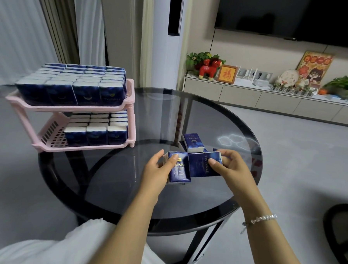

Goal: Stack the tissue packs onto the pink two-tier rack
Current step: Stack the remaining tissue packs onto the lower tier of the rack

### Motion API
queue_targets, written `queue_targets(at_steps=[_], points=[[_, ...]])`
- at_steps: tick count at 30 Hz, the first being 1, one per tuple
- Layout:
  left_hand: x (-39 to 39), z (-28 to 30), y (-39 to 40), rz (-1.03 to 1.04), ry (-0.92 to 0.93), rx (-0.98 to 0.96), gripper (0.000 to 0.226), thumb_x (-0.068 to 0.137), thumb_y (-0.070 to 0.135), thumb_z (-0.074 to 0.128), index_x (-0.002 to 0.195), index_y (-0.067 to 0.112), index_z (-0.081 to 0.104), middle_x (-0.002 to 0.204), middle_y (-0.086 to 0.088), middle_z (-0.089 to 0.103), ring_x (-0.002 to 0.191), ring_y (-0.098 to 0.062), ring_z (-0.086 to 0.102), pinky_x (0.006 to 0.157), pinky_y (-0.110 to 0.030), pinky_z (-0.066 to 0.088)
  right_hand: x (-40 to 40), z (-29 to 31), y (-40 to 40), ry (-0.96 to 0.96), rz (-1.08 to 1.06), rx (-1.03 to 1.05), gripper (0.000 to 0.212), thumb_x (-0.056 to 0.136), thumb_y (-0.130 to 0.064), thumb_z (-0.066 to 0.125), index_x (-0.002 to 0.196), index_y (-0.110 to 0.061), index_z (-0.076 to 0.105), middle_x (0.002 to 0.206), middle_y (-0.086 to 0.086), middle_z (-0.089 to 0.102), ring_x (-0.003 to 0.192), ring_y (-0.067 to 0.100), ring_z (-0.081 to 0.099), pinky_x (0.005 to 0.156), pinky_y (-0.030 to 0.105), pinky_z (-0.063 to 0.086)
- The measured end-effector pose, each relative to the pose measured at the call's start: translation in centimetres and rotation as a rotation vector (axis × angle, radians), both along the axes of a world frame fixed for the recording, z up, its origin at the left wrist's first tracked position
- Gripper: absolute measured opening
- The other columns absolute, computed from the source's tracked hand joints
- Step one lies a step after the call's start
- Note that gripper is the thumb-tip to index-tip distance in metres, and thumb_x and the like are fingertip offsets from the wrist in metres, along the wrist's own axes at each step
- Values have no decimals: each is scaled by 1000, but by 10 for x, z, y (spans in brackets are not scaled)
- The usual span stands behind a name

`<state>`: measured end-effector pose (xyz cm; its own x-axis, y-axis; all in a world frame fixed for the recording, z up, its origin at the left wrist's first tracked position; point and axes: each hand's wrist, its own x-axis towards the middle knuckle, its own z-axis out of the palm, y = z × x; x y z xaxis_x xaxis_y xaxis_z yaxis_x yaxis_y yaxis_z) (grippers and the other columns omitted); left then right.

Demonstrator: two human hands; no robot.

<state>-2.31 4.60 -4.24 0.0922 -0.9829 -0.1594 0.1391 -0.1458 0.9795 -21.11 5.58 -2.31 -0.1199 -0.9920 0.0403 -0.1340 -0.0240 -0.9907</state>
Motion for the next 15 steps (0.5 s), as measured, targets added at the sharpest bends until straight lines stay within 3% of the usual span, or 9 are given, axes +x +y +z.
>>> queue_targets(at_steps=[2,5,9,12,15], points=[[0,0,1,-6,-11,0,55,87,33,65,136,15,47,122,-3,63,82,-1,62,54,-10,47,-1,5,-1,60,103,-26,26,88,-17,62,114,-15,60,107,3,70,102,20,65,83,31,54],[1,2,1,-62,4,0,34,87,30,66,113,9,63,101,-1,72,76,-4,67,54,-10,49,2,11,-1,98,205,-41,27,91,-20,57,116,-27,63,118,-1,64,108,16,61,84,34,56],[-1,5,4,-178,-13,15,19,87,30,65,103,19,64,90,4,72,72,-5,67,54,-13,51,18,8,-4,134,182,-119,24,87,-21,61,108,-33,64,116,1,61,108,16,60,87,34,54],[0,6,3,-236,-29,30,31,81,43,66,105,23,65,98,1,74,81,-11,70,59,-17,50,30,4,-5,79,179,-171,23,85,-15,64,101,-31,67,110,3,64,102,15,63,86,28,54],[3,6,4,-332,-78,68,58,64,59,68,110,25,66,104,0,73,95,-18,69,79,-30,54,34,3,-6,89,179,-198,23,83,-15,66,101,-29,68,106,0,65,102,14,62,90,29,52]])
